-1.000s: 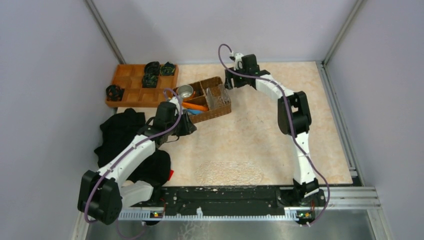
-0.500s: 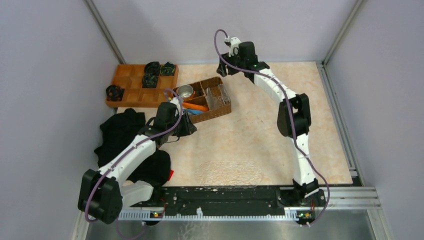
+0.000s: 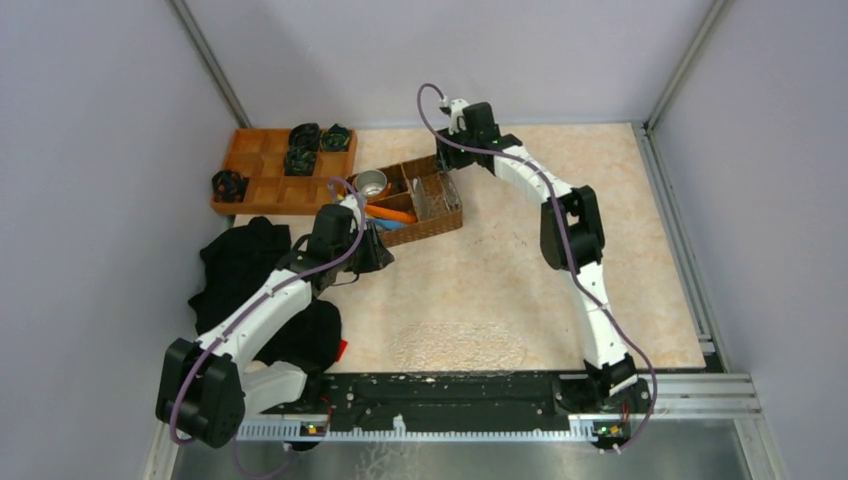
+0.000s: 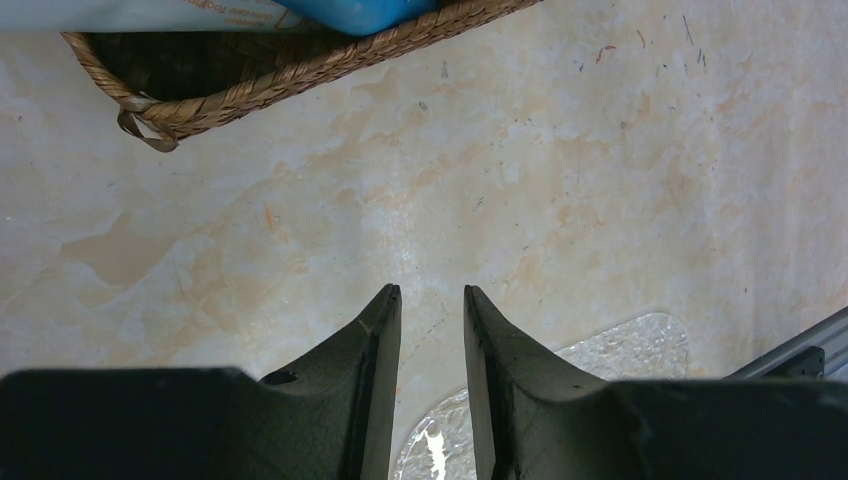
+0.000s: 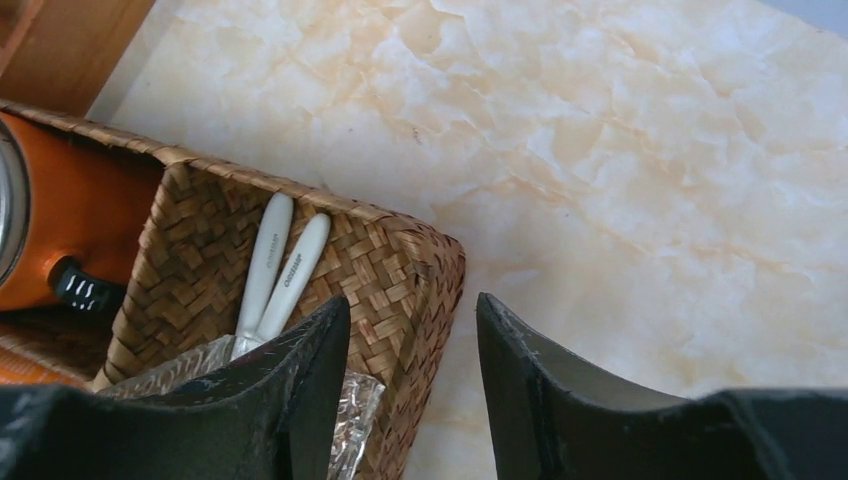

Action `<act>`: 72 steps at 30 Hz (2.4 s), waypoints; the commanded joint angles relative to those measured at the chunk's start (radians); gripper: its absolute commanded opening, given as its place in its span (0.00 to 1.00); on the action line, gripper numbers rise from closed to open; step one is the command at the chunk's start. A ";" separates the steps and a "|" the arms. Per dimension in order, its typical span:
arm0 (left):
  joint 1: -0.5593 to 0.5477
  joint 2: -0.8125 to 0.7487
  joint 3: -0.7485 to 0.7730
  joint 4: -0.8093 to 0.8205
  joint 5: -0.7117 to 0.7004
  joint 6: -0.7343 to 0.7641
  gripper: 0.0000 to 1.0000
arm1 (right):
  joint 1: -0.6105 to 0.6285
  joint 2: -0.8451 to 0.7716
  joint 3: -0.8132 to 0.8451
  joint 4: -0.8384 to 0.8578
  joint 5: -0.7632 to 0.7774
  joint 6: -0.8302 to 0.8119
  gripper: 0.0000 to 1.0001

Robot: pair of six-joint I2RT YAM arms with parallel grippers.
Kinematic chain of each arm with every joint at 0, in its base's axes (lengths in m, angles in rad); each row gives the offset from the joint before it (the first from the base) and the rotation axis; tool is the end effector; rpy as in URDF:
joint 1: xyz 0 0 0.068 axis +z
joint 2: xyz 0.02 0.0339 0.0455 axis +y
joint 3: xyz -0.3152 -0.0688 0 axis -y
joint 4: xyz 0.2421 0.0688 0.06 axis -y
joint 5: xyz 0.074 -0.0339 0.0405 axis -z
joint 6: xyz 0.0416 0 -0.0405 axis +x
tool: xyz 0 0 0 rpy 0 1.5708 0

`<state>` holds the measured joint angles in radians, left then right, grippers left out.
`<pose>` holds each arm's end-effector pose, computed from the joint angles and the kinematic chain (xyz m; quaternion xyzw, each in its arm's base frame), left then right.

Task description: Prepare toiletry sets of a toothbrush and toothpaste on the tray

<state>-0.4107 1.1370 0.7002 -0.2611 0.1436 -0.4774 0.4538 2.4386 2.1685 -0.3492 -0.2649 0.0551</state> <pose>0.1998 -0.0935 0.2774 0.0002 0.9044 -0.2398 0.3528 0.5370 0.2740 0.2442 -0.2338 0.8517 0.2279 0.4098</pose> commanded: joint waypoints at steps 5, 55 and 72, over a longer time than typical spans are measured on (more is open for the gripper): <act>-0.007 0.011 -0.016 0.022 0.016 0.007 0.36 | 0.005 0.061 0.072 -0.126 0.153 -0.007 0.33; -0.073 -0.097 0.169 -0.169 -0.031 0.073 0.99 | -0.089 -0.879 -0.852 0.099 0.662 0.006 0.99; -0.252 -0.212 -0.033 -0.185 0.237 -0.138 0.36 | 0.219 -1.593 -1.552 -0.109 0.294 0.589 0.00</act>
<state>-0.5659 0.9138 0.7109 -0.4580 0.3344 -0.4957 0.5362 0.8894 0.7395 -0.3851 0.0223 0.4767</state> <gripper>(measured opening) 0.356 0.004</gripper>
